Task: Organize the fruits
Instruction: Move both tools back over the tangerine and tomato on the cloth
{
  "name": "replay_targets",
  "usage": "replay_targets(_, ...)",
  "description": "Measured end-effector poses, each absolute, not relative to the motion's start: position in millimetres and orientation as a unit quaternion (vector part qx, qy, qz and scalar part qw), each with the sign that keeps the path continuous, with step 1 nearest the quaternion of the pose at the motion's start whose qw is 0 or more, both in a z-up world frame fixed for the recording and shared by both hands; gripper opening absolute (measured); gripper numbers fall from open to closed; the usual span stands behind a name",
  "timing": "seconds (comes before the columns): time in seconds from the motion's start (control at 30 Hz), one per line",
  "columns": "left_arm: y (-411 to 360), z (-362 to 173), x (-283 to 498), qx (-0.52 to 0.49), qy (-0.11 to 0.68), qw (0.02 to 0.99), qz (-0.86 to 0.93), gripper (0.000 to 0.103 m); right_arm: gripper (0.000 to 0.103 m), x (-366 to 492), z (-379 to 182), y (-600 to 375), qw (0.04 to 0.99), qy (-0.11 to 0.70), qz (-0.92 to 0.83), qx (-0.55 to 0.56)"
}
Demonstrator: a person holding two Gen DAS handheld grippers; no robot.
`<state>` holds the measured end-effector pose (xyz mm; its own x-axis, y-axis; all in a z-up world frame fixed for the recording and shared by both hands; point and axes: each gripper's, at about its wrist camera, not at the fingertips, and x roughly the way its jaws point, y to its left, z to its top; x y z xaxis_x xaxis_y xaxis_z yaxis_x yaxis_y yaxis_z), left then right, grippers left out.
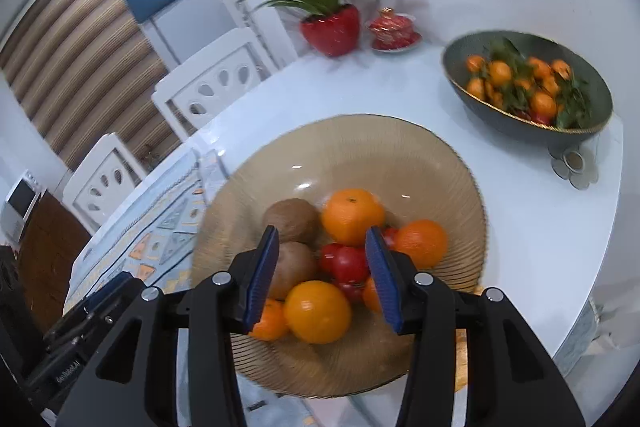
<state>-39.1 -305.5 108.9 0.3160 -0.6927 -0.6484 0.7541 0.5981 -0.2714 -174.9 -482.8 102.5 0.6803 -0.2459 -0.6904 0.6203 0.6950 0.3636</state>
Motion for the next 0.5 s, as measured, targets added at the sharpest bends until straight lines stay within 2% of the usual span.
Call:
replay_targets(0.17, -272.9, 122.0, -32.9, 0.027, 0.366, 0.822, -0.436, 0.062, 0.046, -157.7, 116.8, -453.4, 0.878, 0.313, -0.233, 0.279)
replay_targets(0.23, -258.3, 123.1, -31.8, 0.027, 0.363, 0.827, -0.429, 0.068, 0.046, -150.3, 120.5, -441.0, 0.881, 0.316, -0.222, 0.274)
replay_targets(0.5, -190.4, 106.8, -22.7, 0.025, 0.366, 0.85, -0.378, 0.07, 0.047, -111.2, 125.6, -378.7, 0.895, 0.335, -0.174, 0.238)
